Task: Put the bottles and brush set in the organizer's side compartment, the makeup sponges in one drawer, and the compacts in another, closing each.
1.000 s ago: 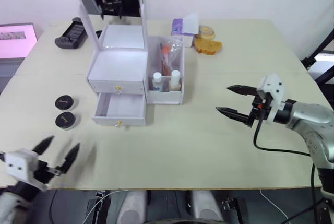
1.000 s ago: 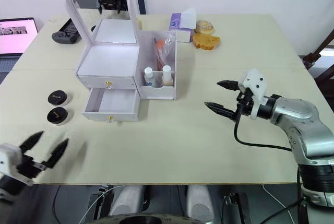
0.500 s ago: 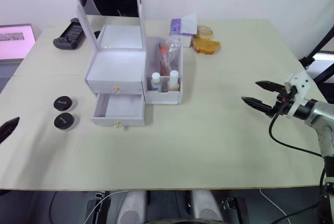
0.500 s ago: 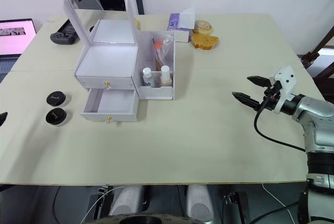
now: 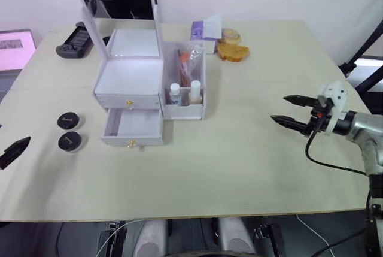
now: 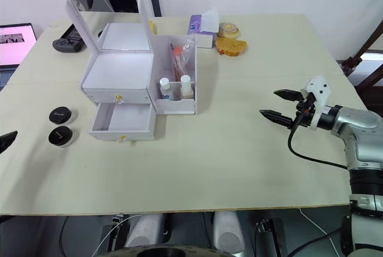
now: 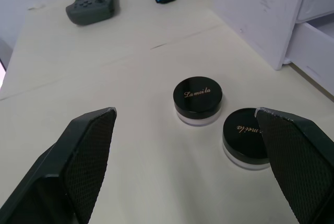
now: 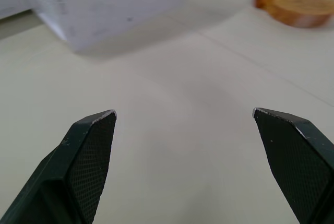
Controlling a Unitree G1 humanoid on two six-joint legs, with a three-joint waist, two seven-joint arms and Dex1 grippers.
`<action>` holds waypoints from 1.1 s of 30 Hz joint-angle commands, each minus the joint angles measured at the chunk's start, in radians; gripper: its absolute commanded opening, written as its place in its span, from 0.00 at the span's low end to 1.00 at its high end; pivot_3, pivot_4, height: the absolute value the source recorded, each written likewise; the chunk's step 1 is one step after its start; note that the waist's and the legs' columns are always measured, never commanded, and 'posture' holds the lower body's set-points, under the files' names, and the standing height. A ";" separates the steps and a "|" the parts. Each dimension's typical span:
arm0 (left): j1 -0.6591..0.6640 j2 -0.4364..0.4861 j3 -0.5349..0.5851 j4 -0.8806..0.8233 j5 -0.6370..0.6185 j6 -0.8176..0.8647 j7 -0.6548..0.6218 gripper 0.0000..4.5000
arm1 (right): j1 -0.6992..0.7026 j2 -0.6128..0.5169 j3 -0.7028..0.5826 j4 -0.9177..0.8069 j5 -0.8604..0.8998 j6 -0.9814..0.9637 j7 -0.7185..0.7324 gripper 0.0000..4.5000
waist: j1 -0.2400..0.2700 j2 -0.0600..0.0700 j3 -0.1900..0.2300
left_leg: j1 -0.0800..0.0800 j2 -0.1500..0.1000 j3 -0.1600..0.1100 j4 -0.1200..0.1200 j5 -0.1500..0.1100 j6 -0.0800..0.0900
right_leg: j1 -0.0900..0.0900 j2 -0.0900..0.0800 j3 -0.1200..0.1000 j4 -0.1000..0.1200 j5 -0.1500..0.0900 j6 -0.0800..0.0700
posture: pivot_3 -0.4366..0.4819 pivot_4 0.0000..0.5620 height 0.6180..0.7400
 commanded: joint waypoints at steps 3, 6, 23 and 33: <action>0.148 -0.091 0.123 -0.232 -0.044 0.070 0.057 1.00 | -0.170 -0.024 0.107 -0.309 0.114 0.296 0.027 1.00 | -0.016 0.002 0.001 | 0.000 0.000 0.003 -0.001 0.000 0.000 | -0.003 0.000 0.004 0.001 0.000 0.000 | 0.48 0.27 1.00; 0.213 -0.178 0.138 -0.357 -0.056 0.090 0.108 1.00 | -0.277 -0.025 0.150 -0.385 0.186 0.440 0.051 1.00 | -0.008 0.002 0.001 | 0.000 0.000 0.002 -0.001 0.000 0.000 | -0.004 0.000 0.004 0.002 0.000 0.000 | 0.48 0.27 1.00; 0.220 -0.529 -0.056 -0.450 0.088 -0.061 0.354 1.00 | -0.660 -0.006 0.227 -0.423 0.338 0.780 0.075 1.00 | 0.021 -0.002 0.000 | -0.002 0.000 0.003 0.001 0.000 0.000 | -0.002 -0.001 0.003 -0.002 -0.001 -0.003 | 0.48 0.27 1.00; 0.090 -0.527 -0.152 -0.326 0.156 -0.110 0.430 1.00 | -0.686 -0.026 0.268 -0.468 0.240 0.767 -0.052 1.00 | 0.020 -0.002 0.000 | -0.002 0.000 0.004 0.001 0.000 0.000 | -0.003 0.000 0.004 -0.001 0.001 0.000 | 0.48 0.27 1.00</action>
